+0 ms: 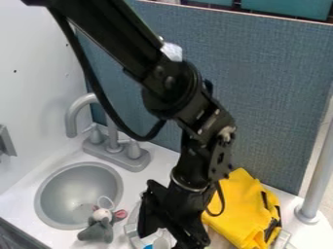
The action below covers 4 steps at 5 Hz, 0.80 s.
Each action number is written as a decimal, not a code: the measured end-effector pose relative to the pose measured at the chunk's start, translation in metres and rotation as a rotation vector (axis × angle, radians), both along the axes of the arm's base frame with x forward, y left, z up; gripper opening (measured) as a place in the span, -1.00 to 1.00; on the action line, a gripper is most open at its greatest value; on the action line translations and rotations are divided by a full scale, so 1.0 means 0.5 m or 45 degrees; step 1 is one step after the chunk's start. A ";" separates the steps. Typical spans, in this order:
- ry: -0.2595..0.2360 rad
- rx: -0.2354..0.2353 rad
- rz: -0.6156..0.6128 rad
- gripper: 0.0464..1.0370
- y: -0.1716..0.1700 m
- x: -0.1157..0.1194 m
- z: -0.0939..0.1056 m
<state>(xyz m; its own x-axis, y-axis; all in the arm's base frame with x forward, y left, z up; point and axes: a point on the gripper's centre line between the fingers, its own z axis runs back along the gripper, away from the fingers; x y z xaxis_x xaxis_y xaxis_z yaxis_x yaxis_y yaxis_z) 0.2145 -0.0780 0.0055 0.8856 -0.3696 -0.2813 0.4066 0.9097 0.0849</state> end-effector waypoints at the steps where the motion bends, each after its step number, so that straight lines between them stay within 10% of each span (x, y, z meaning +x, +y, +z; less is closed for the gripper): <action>1: 0.027 0.026 0.011 0.85 0.002 0.002 -0.021; 3: 0.031 0.039 0.043 -0.15 -0.001 0.009 -0.028; 4: 0.038 0.011 0.034 -0.17 -0.007 0.007 -0.020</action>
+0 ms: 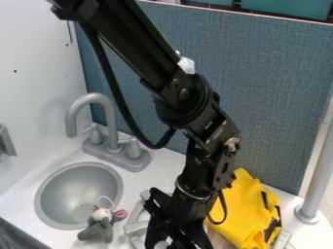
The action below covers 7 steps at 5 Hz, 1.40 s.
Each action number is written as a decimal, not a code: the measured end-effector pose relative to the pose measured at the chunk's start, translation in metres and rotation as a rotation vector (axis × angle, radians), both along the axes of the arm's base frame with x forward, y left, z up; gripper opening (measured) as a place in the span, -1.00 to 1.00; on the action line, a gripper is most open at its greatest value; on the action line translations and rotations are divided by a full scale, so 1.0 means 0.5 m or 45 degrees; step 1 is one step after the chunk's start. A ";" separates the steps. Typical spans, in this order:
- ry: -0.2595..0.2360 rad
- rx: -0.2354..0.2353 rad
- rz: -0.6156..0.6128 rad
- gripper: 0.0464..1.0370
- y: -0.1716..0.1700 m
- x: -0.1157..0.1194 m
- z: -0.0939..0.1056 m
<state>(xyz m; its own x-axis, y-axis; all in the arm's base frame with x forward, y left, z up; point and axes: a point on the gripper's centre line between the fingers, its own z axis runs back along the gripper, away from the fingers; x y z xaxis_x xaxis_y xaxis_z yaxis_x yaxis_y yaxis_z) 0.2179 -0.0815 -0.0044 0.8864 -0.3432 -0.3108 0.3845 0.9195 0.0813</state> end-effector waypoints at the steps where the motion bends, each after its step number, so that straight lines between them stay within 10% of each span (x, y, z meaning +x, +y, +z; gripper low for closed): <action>1: -0.067 -0.049 -0.043 -0.17 -0.030 0.000 0.039; 3: -0.154 -0.164 -0.124 -0.17 -0.125 -0.039 0.096; 5: -0.075 -0.201 -0.113 -0.17 -0.199 -0.032 0.058; 7: -0.143 -0.159 -0.032 -0.17 -0.239 0.003 0.001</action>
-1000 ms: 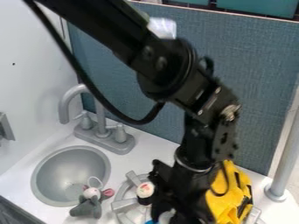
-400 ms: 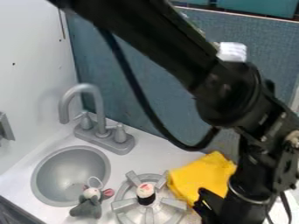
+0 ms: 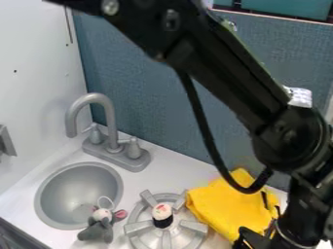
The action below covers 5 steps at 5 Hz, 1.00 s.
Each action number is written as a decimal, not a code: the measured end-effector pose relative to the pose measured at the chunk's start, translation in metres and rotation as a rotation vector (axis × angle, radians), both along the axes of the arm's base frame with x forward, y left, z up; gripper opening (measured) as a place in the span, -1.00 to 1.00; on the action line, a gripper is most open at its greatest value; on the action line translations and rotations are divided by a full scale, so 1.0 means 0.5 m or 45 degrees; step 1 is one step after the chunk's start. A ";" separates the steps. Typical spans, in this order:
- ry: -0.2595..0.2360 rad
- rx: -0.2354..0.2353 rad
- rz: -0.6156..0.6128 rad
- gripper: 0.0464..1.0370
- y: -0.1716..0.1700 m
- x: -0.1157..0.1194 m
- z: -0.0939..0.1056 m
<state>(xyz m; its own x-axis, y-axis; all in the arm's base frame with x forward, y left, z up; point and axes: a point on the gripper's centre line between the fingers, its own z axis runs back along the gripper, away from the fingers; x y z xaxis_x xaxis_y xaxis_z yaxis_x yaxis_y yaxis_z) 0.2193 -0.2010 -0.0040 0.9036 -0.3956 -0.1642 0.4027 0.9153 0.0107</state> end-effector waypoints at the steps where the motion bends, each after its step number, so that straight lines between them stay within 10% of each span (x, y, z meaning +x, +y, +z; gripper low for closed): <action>1: -0.022 -0.008 0.047 -0.17 -0.012 0.016 -0.005; 2: 0.012 0.007 0.069 -0.08 -0.020 0.024 -0.008; 4: 0.067 0.051 0.086 0.95 -0.007 0.018 -0.024; 5: 0.043 0.024 0.111 0.94 0.014 0.019 0.000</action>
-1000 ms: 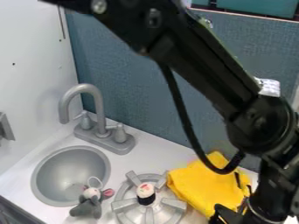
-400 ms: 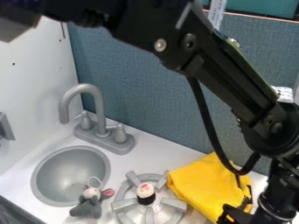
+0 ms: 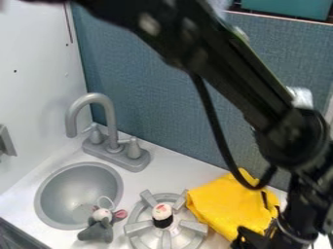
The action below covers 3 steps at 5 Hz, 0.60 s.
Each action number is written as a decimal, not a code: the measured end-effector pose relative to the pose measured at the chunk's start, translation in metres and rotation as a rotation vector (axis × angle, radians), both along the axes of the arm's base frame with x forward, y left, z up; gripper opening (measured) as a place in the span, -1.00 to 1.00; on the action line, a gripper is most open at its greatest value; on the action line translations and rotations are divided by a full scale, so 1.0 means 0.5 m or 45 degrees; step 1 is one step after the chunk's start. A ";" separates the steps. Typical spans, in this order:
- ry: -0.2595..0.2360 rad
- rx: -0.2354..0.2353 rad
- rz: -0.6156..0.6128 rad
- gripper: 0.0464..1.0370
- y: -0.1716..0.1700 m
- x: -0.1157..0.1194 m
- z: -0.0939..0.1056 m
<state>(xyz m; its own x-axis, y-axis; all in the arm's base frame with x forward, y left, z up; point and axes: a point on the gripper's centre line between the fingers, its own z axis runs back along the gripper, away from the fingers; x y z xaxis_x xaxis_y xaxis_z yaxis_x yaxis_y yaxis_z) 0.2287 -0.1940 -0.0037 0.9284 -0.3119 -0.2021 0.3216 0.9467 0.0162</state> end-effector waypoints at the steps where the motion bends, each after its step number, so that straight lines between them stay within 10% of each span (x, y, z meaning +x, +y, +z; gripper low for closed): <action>1: -0.063 -0.094 0.034 0.93 0.018 0.014 0.052; 2: -0.126 -0.241 0.105 0.93 0.061 0.029 0.131; 3: -0.146 -0.148 0.215 0.93 0.162 0.025 0.160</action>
<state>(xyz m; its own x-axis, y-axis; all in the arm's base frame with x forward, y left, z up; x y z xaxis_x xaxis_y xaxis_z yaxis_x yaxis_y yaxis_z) 0.2412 -0.1131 0.0763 0.9841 -0.1657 -0.0642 0.1612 0.9845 -0.0692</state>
